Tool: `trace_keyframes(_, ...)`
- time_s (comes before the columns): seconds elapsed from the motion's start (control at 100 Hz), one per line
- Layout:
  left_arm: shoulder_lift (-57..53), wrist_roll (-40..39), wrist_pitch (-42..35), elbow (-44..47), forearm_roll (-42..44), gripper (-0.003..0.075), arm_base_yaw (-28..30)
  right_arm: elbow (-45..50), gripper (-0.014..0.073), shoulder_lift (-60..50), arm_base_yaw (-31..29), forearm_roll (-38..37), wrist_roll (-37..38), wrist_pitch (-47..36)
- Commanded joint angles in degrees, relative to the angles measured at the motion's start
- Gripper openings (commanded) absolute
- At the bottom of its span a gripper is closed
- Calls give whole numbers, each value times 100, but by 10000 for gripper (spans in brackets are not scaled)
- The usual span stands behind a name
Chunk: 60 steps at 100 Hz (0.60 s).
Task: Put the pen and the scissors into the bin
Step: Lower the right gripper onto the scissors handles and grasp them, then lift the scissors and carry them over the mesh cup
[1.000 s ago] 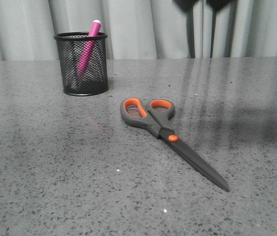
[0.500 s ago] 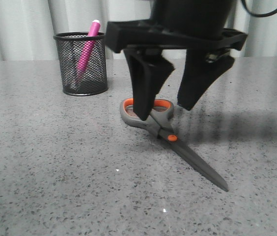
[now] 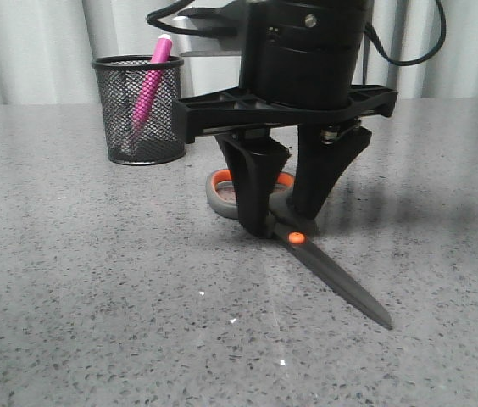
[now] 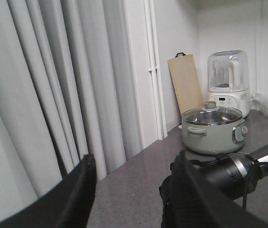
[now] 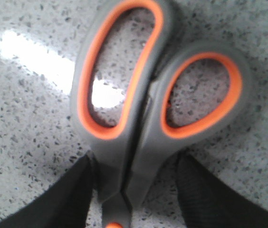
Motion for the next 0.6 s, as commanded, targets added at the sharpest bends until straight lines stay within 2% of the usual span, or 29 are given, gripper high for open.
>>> trace_keyframes(0.0, 21, -77, -169, -132, -273, 324, -122, -138, 300, -146, -23, 49, -7, -114)
trace_keyframes(0.08, 21, -77, -169, -132, -273, 324, -143, -138, 213, -133, -23, 49, -7, -114)
trace_keyframes(0.22, 21, -90, -169, -132, -273, 324, -143, -138, -69, -98, -23, 49, 1, -80)
trace_keyframes(0.4, 21, -115, -144, -132, -273, 324, -143, -166, -65, -124, -23, -82, 1, -86)
trace_keyframes(0.59, 21, -115, -119, -132, -273, 324, -143, -643, -65, -571, -23, -144, 1, -353)
